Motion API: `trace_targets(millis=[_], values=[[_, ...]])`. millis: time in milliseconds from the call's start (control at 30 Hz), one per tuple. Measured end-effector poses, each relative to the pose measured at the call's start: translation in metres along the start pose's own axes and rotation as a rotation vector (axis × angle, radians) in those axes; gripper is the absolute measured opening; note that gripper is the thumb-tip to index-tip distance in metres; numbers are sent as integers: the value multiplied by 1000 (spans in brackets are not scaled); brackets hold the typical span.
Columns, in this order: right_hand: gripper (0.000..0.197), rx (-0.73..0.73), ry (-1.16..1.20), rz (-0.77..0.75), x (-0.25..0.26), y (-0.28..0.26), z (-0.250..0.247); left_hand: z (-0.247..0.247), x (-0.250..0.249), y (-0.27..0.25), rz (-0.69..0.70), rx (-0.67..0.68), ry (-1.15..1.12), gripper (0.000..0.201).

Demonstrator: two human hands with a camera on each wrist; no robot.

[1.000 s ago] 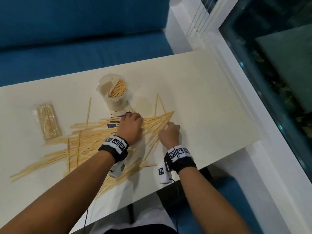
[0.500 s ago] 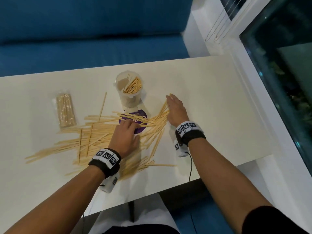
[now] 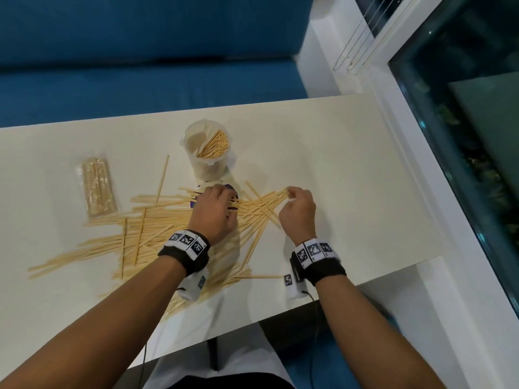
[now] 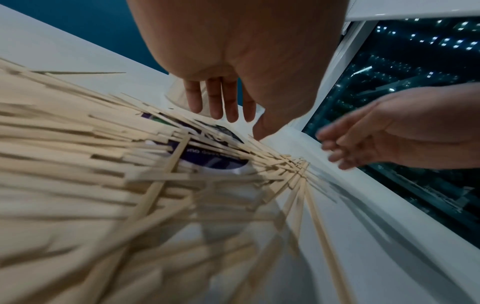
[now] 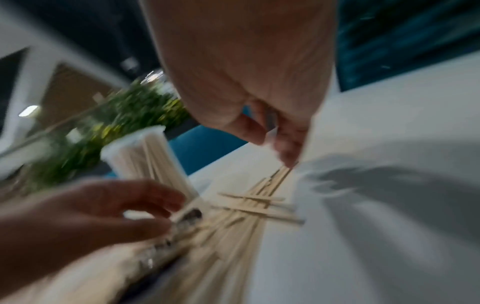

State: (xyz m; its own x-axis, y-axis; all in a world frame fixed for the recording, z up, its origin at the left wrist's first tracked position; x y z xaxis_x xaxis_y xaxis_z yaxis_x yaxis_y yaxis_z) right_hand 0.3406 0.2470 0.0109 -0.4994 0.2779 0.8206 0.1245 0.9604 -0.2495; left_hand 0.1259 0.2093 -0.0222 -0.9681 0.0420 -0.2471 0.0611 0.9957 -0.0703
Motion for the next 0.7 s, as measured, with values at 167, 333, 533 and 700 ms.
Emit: trace_targets(millis=[167, 333, 533, 700], values=[[13, 60, 65, 561, -12, -19, 22, 8, -19, 27, 54, 155, 76, 47], [44, 24, 73, 562, -5, -19, 43, 12, -19, 35, 49, 218, 179, 39], [53, -43, 118, 588, -15, -20, 28, 4, -9, 35, 10, 185, 322, 16], [30, -11, 106, 658, -23, -33, 28, 4, -9, 36, -22, 173, 262, 19]])
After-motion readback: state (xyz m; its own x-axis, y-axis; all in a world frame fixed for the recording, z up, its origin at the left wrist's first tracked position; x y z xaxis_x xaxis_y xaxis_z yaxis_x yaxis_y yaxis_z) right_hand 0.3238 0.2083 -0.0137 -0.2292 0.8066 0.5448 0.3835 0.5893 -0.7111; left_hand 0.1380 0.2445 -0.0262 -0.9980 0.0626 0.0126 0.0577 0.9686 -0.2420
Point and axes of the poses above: each hand's wrist, its own y-axis towards the middle knuckle, its own z-axis out of the palm, x = y × z, the point moved 4 cm from there along y, towards the middle knuckle, and after that the axes turned 15 degrees about y, right-handed, at the moved point
